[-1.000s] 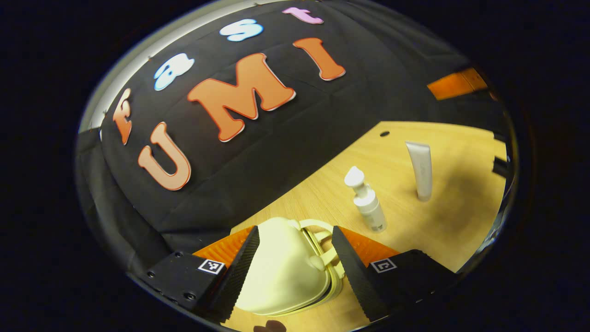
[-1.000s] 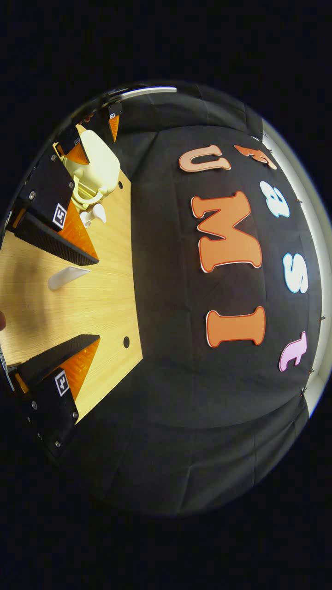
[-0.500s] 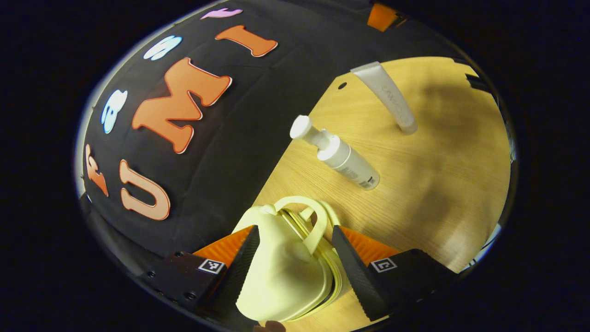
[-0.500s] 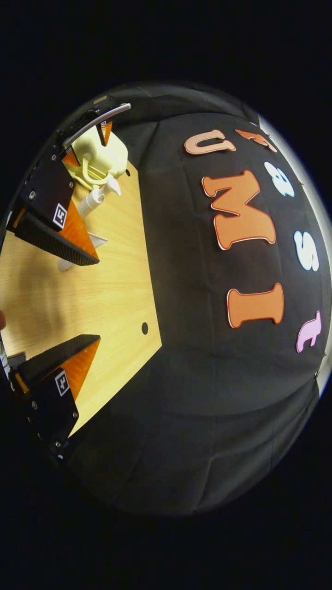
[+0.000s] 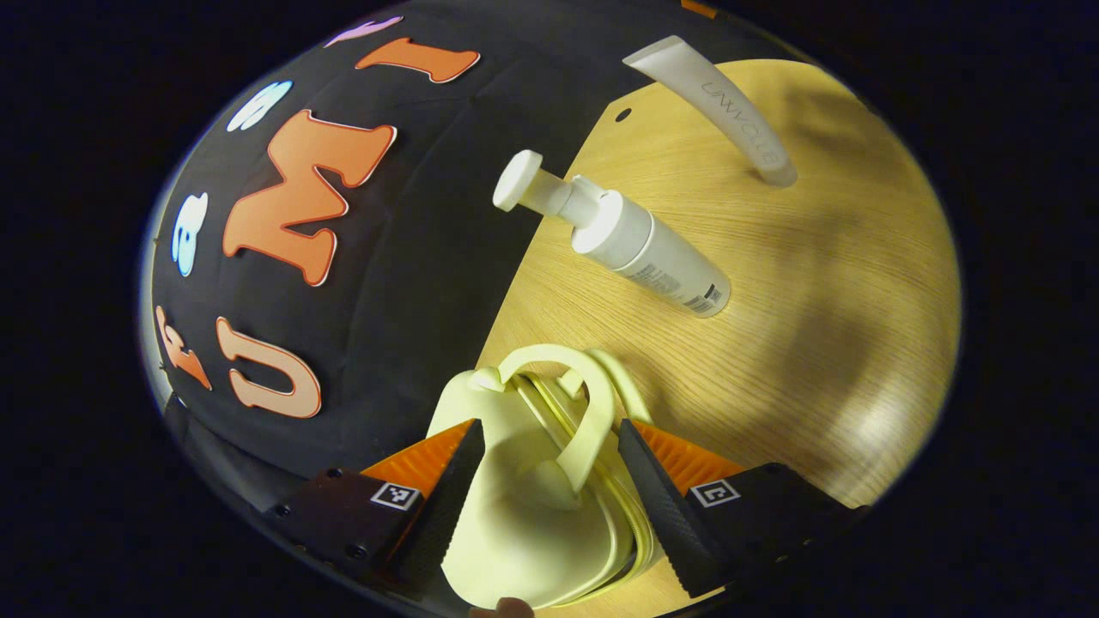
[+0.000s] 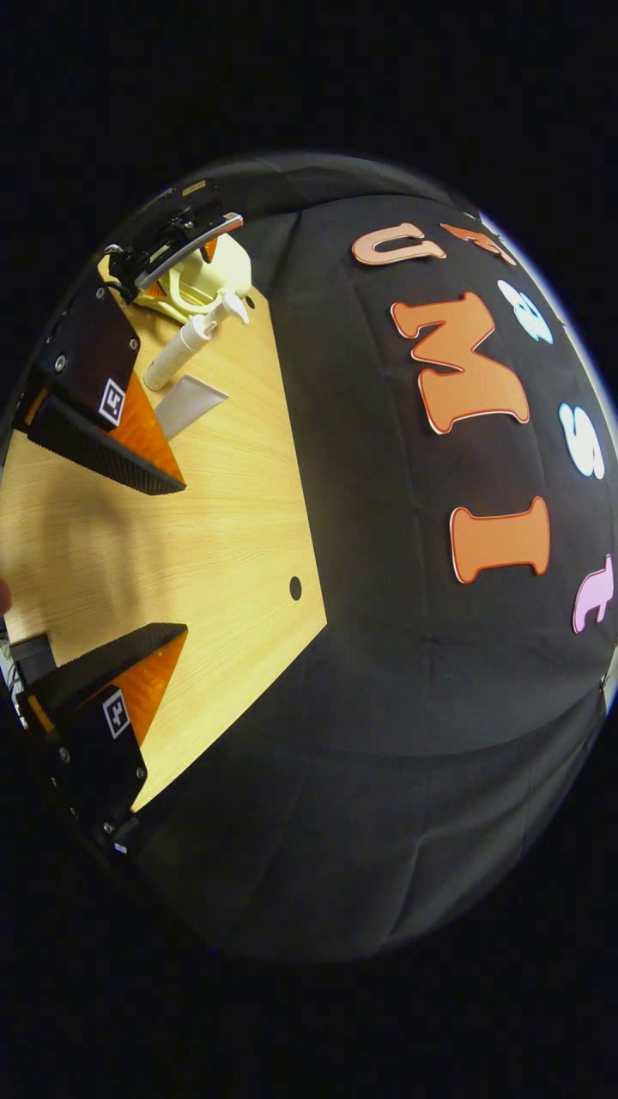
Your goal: First open the suitcase, pack the skin care products into it, and then close the suitcase.
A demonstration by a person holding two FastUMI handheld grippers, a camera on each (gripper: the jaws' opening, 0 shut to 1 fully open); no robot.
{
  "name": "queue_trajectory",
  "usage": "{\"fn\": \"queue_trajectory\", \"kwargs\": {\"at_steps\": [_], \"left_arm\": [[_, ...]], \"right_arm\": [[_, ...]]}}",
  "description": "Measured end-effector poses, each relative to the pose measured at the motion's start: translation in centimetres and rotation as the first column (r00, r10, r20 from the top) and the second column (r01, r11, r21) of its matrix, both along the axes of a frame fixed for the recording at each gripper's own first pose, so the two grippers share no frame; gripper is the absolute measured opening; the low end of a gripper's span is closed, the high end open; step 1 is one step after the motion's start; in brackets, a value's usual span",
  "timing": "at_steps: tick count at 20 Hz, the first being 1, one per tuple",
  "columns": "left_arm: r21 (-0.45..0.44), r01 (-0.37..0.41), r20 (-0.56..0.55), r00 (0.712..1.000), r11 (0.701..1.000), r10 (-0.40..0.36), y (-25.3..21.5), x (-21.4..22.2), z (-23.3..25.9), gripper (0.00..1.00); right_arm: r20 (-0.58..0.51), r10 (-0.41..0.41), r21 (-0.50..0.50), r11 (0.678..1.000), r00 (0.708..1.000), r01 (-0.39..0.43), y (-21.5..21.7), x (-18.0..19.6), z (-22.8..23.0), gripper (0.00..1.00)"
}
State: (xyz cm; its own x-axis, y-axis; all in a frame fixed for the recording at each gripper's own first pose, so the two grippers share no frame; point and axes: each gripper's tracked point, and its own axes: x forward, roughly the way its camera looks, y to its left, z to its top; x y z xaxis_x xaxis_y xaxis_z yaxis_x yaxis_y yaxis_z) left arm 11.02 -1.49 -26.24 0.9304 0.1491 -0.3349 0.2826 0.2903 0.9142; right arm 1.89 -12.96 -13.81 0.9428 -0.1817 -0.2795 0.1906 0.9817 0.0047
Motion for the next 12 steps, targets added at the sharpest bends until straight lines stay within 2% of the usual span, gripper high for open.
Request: {"fn": "queue_trajectory", "kwargs": {"at_steps": [3,4,7,8,9,10,11,12], "left_arm": [[0.033,-0.002,-0.027,1.0,0.999,0.002,-0.4,0.7,-0.8,0.98],[0.042,0.0,-0.028,1.0,0.999,0.002,-0.7,0.9,-1.0,0.93],[0.067,-0.03,-0.033,0.999,0.997,0.033,-0.1,1.8,-1.8,0.42],[0.075,-0.026,-0.05,0.998,0.997,0.03,0.2,1.7,-2.3,0.39],[0.079,-0.01,-0.057,0.998,0.997,0.014,-0.5,2.0,-2.4,0.21],[0.099,0.012,-0.066,0.998,0.995,-0.005,-0.9,2.0,-2.4,0.21],[0.111,0.017,-0.066,0.998,0.994,-0.01,-1.1,2.0,-2.1,0.12],[0.109,0.022,-0.071,0.997,0.994,-0.015,-1.1,2.1,-2.0,0.08]], "right_arm": [[-0.007,-0.018,0.003,1.0,1.0,0.018,-0.6,-0.3,-0.3,0.95],[-0.006,-0.022,0.006,1.0,1.0,0.022,-0.7,-0.4,-0.4,0.95],[-0.002,-0.031,0.0,1.0,1.0,0.031,-0.8,-0.5,-0.5,0.95],[0.0,-0.03,0.002,1.0,1.0,0.03,-0.8,-0.6,-0.5,0.95],[0.001,-0.029,0.004,1.0,1.0,0.029,-0.6,-0.6,-0.4,0.95],[0.003,-0.029,0.003,1.0,1.0,0.029,-0.5,-0.7,-0.3,0.95],[0.006,-0.029,0.0,1.0,1.0,0.029,-0.2,-0.6,-0.2,0.95],[0.011,-0.026,-0.004,1.0,1.0,0.026,0.1,-0.6,-0.2,0.95]]}}
